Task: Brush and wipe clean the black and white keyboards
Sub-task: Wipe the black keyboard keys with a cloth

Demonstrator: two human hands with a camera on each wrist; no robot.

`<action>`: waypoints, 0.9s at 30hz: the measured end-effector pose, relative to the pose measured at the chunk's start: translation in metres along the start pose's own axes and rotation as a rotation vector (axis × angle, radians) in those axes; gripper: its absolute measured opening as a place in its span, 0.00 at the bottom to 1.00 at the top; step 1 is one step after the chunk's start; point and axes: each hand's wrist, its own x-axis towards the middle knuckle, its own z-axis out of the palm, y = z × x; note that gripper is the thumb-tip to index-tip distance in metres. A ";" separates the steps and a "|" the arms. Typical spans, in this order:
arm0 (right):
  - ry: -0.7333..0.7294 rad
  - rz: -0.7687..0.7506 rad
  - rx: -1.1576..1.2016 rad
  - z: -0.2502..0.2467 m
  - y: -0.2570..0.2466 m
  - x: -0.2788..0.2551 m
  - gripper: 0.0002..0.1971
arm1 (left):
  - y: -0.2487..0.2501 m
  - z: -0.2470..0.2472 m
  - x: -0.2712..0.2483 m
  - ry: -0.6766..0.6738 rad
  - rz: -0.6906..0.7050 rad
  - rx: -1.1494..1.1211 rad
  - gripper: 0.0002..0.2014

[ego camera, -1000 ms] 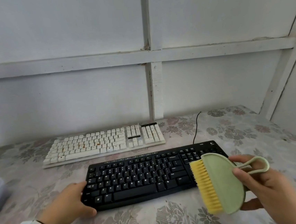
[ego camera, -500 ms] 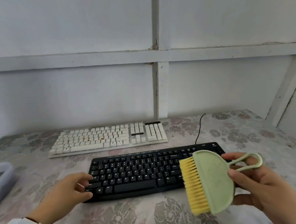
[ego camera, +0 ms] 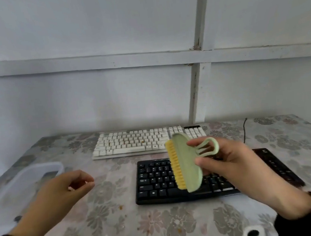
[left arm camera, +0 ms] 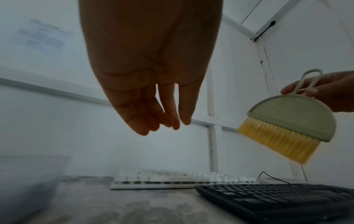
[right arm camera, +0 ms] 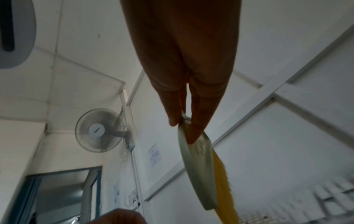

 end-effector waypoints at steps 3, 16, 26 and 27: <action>-0.044 -0.148 -0.167 0.050 -0.013 0.029 0.14 | -0.027 -0.032 0.000 0.034 0.026 0.001 0.11; -0.416 -0.621 -0.578 0.288 -0.038 0.147 0.18 | -0.119 -0.122 -0.011 -0.284 -0.202 -0.008 0.55; -0.673 -0.804 -0.926 0.376 -0.019 0.153 0.24 | -0.184 -0.143 0.000 -0.426 -0.393 -0.248 0.81; -0.685 -0.822 -0.945 0.378 -0.016 0.151 0.24 | -0.187 -0.144 0.001 -0.425 -0.399 -0.272 0.81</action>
